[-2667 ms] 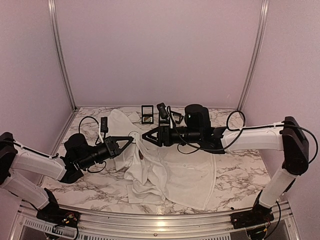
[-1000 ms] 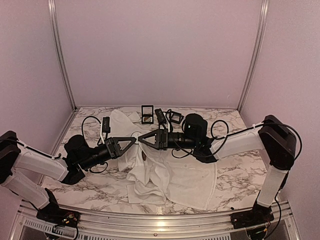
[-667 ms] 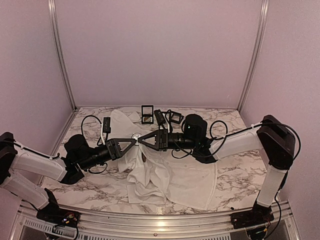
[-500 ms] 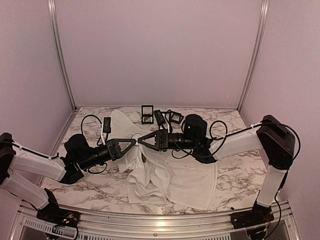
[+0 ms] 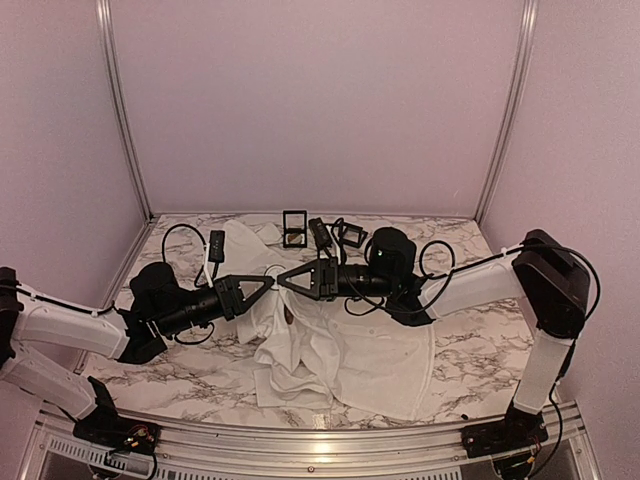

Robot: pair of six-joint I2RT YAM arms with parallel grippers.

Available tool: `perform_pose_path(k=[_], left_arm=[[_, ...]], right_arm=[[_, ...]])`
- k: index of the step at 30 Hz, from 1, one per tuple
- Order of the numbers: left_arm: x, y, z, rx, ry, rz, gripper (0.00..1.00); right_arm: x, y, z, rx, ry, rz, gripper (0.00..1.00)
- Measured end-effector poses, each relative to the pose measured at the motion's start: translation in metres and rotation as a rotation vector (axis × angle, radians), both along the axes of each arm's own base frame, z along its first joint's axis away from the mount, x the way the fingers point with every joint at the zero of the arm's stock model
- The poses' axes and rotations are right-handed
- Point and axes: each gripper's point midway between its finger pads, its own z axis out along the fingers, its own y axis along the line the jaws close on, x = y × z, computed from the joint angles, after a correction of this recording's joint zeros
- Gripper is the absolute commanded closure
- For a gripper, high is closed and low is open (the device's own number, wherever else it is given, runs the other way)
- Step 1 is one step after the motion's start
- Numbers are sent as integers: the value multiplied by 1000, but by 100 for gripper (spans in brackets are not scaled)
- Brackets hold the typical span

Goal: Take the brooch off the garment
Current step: Open the brooch with the flattened clothing.

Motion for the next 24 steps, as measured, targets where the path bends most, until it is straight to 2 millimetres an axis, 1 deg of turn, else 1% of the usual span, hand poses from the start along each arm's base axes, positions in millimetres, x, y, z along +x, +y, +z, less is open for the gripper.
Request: perform_pose_path(k=[8, 17, 24], left_arm=[[-1, -1, 1, 40, -27, -2, 100], [-1, -3, 1, 89, -48, -4, 100], [-1, -4, -8, 144, -45, -7, 100]], right_arm=[[-1, 0, 1, 5, -7, 10, 100], [-2, -2, 1, 5, -24, 21, 100], [-2, -2, -8, -30, -40, 22, 100]])
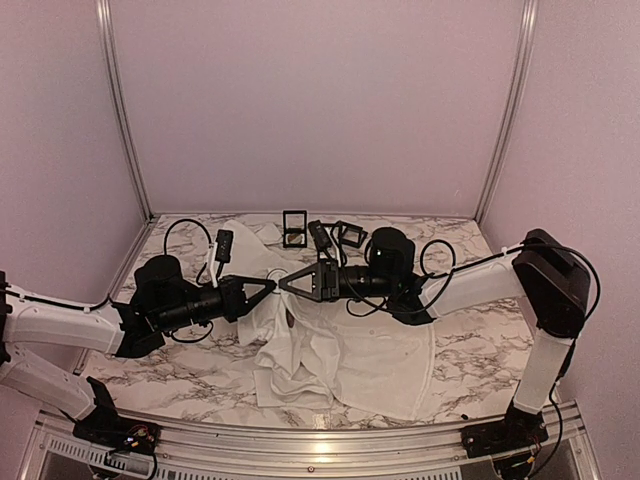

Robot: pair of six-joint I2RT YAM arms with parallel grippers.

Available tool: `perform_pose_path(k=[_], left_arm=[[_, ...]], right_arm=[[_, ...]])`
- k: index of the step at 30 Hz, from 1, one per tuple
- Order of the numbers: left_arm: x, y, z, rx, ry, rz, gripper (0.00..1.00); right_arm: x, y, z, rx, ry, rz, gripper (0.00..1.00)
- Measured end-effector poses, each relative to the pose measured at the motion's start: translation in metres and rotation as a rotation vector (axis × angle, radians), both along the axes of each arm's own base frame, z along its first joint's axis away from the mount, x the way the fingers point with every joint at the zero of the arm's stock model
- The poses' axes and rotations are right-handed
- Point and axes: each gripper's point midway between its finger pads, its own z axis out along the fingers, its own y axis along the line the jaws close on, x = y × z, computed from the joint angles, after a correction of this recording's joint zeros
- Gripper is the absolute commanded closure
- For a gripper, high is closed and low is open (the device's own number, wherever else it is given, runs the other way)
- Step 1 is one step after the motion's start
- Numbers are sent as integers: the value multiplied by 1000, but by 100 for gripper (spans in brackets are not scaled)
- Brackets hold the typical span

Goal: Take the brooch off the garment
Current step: Open the brooch with the flattened clothing.

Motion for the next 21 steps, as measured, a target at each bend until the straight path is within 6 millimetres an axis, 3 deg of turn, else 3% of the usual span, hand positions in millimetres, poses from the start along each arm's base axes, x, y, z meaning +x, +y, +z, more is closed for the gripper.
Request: perform_pose_path(k=[15, 21], left_arm=[[1, 2, -15, 119, 9, 10, 100], [0, 3, -16, 131, 6, 11, 100]], right_arm=[[0, 2, -14, -93, -50, 11, 100], [-1, 3, -15, -105, -57, 15, 89]])
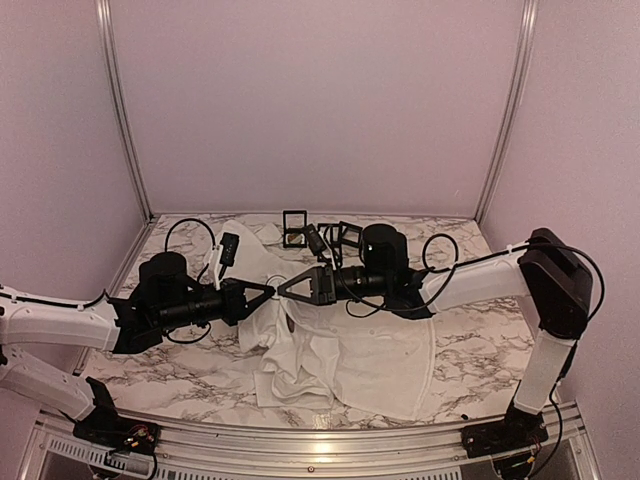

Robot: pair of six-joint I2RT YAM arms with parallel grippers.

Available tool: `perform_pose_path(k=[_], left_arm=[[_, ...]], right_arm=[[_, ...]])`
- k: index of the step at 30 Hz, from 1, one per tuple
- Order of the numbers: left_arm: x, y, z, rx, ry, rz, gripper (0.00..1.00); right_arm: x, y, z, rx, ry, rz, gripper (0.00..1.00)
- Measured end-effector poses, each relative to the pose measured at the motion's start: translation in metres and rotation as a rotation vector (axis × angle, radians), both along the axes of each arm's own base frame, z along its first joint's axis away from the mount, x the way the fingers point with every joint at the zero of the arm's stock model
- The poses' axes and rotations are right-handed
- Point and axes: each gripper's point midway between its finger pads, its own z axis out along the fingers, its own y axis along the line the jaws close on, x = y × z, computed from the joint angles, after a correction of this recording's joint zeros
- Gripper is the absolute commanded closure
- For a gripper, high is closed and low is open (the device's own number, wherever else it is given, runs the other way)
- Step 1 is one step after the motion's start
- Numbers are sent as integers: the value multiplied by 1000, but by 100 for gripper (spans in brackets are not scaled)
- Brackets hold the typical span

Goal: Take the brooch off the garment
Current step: Open the brooch with the flattened clothing, then remove the brooch from the flattened clothing.

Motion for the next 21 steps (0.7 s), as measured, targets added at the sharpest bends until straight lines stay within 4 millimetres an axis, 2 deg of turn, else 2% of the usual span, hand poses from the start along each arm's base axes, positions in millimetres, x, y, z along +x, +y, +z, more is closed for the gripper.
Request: perform_pose_path(k=[4, 10, 21], left_arm=[[-4, -2, 4, -27, -3, -9, 100], [-13, -3, 9, -126, 22, -26, 100], [-16, -5, 17, -227, 56, -28, 100]], right_arm=[[1, 0, 0, -7, 25, -10, 80], [-6, -5, 6, 42, 67, -11, 74], [-14, -21, 0, 89, 136, -43, 67]])
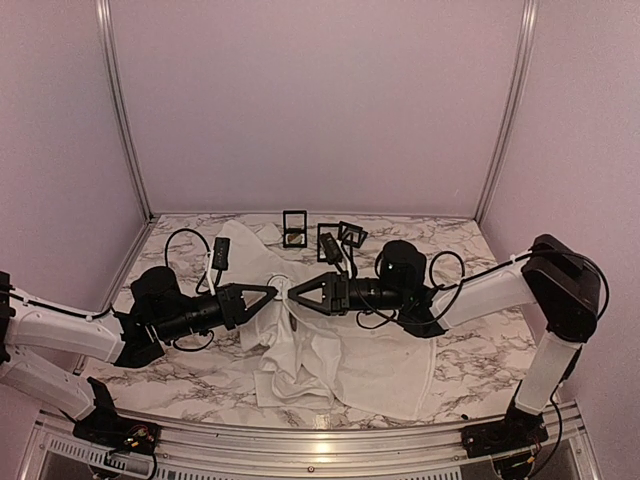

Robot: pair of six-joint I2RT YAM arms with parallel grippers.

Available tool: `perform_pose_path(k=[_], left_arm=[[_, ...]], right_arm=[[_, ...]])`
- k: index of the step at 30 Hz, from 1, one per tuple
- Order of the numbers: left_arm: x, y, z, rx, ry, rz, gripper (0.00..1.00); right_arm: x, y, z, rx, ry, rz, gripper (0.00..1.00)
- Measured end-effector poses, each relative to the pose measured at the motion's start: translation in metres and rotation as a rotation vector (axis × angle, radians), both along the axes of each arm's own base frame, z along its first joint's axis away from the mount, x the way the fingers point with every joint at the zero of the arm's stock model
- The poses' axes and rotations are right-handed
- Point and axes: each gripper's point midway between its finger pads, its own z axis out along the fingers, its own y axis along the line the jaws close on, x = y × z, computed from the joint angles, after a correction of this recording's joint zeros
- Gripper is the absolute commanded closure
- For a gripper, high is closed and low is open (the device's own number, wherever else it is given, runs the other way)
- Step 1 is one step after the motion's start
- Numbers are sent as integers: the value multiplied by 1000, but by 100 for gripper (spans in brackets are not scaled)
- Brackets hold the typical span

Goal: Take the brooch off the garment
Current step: Remove the brooch from the flattened clothing.

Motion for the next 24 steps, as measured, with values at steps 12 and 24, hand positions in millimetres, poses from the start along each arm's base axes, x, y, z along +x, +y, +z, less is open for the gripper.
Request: perform_pose_path(k=[12, 24], left_arm=[[9, 1, -6, 133, 49, 43, 100], [-6, 12, -48, 460, 199, -20, 100]], right_arm=[[8, -3, 8, -72, -96, -61, 68], [14, 2, -20, -283, -213, -113, 67]])
